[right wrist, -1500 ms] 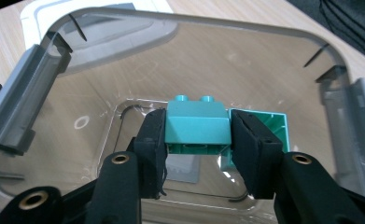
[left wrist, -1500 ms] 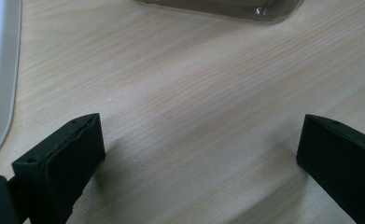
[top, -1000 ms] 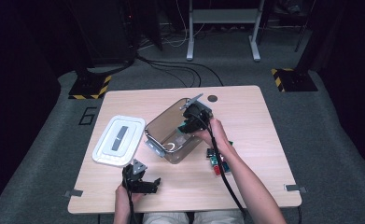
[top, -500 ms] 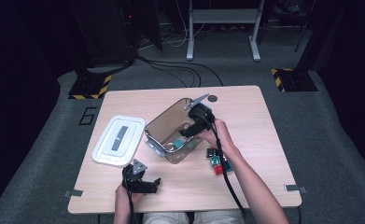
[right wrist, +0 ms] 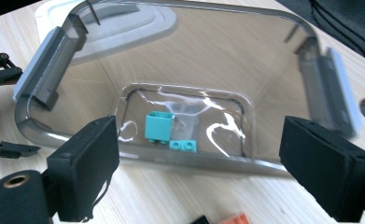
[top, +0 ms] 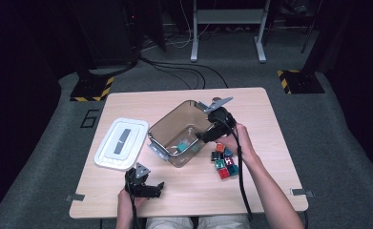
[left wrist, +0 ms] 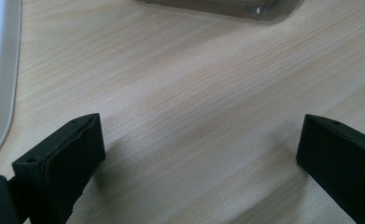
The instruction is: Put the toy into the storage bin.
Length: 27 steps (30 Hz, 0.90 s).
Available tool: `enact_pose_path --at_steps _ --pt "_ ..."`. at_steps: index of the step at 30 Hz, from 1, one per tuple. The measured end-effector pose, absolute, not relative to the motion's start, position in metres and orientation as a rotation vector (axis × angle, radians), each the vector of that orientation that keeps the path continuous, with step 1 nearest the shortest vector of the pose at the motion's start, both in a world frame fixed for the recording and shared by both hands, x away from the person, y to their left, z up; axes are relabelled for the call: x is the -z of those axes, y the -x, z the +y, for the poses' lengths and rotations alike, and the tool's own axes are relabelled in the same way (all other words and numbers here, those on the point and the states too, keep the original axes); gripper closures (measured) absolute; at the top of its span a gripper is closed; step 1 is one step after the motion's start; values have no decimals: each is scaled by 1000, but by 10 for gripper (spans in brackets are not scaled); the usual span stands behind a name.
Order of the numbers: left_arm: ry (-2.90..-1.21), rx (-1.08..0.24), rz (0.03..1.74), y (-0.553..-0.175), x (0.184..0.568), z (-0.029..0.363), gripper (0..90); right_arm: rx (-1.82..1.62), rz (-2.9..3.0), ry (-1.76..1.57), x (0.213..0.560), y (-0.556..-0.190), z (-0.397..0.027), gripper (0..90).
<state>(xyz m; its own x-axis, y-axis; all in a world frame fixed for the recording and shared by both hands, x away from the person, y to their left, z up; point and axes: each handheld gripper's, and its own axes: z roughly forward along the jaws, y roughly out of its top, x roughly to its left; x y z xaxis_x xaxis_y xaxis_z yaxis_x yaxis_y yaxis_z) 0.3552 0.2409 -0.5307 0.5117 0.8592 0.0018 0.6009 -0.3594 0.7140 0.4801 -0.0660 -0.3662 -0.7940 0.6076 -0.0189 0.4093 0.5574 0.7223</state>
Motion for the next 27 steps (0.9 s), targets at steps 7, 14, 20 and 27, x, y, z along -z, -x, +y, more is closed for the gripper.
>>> enact_pose_path --at_steps 7,14,20,27 --pt "-2091 -497 1187 -355 531 241 8 -1088 2489 -888 371 -474 -97 107" --pt "-2094 -493 1187 -355 530 241 7 -1065 2464 -952 382 -471 -122 114" --pt "-2089 -499 1188 -355 531 241 8 -1031 2471 -1019 402 -473 -138 117" --pt "-2085 -503 1188 -355 531 241 8 -973 2490 -1073 427 -477 -147 121"
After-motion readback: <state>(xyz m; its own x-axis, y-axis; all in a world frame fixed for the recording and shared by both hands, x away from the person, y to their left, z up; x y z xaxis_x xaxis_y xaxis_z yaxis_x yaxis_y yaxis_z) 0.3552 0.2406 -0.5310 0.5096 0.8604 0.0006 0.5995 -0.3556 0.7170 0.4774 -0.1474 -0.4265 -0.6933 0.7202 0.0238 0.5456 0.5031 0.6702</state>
